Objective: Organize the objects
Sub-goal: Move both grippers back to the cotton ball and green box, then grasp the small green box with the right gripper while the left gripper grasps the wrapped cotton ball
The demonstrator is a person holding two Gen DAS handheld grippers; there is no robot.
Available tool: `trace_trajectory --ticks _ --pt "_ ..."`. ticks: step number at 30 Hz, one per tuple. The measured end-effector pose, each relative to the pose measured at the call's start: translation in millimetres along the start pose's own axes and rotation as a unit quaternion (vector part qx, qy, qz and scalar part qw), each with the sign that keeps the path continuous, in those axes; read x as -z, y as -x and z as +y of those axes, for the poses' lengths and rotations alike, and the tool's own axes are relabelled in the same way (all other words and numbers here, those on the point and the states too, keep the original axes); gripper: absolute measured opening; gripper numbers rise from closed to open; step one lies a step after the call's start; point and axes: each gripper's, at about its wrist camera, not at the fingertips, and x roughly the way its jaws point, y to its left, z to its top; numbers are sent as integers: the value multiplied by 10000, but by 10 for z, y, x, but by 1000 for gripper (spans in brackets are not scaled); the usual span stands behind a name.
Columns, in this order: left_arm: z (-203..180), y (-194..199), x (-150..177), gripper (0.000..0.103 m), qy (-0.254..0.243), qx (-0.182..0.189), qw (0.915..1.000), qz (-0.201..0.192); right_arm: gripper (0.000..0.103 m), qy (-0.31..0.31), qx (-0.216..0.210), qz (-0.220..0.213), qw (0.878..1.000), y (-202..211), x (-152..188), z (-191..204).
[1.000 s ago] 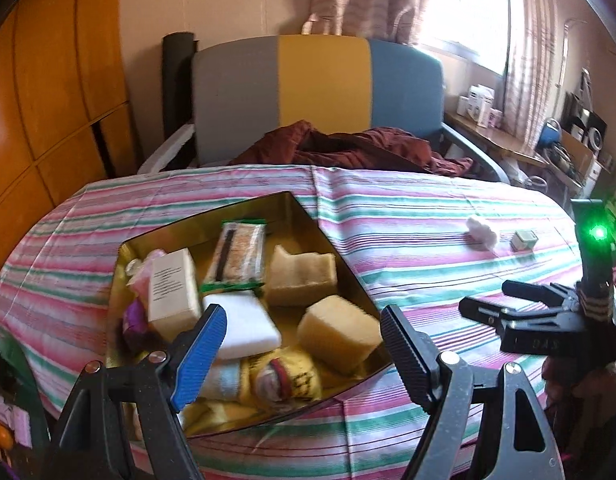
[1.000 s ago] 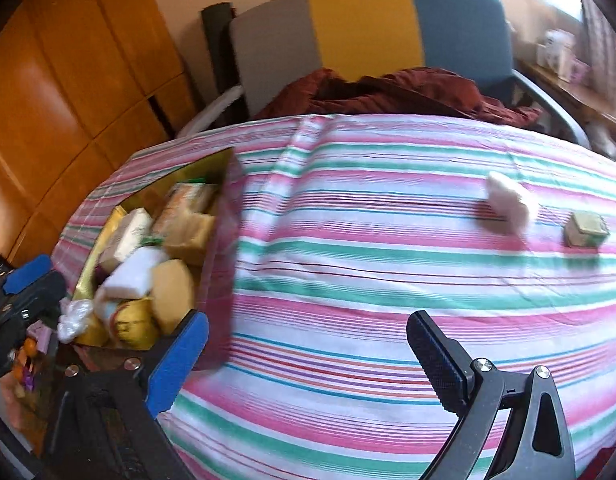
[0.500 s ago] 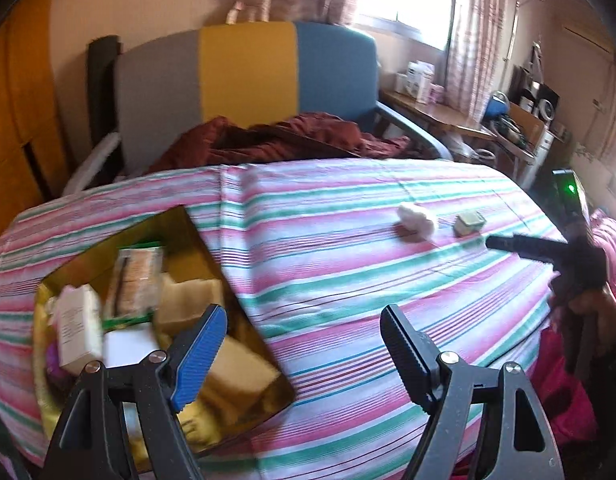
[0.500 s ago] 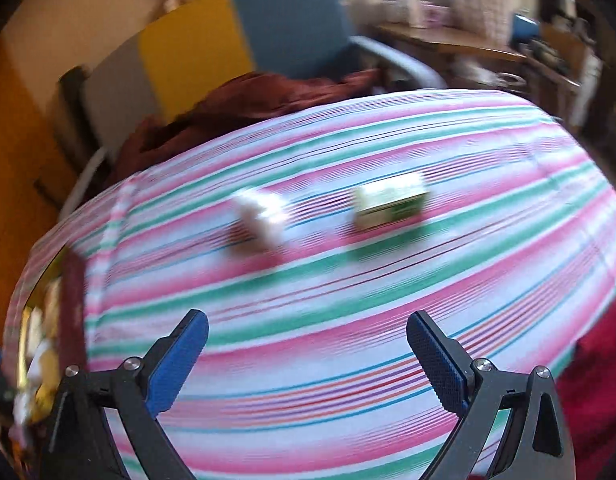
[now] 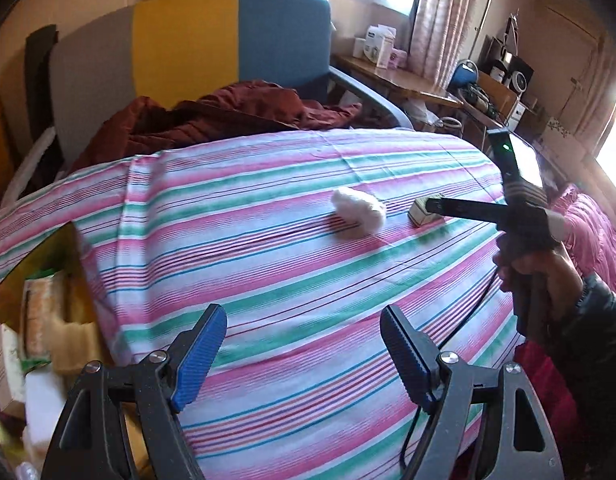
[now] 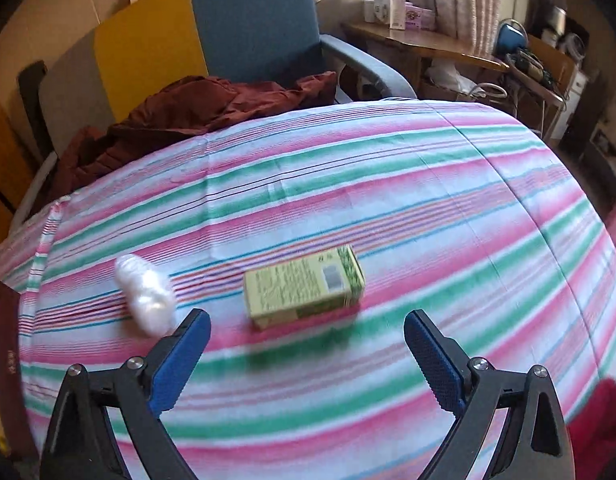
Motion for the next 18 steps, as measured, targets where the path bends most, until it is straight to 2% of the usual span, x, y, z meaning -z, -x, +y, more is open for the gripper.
trace_trajectory --ticks 5,7,8,10,18 --pt "-118 -237 -150 81 -8 130 9998 155 98 347 -35 192 9992 -165 -92 66" --pt "-138 -335 -217 80 47 184 9996 225 87 533 -147 328 9979 -227 -105 94" --pt "-145 -382 -245 78 87 216 9994 257 73 610 -93 386 9973 -250 -106 105" --pt "-156 -499 -308 73 172 300 9989 323 73 664 -34 348 9972 -225 -101 100" --pt "-216 -1023 -553 72 678 739 9925 692 73 669 -137 71 9976 83 8 -13"
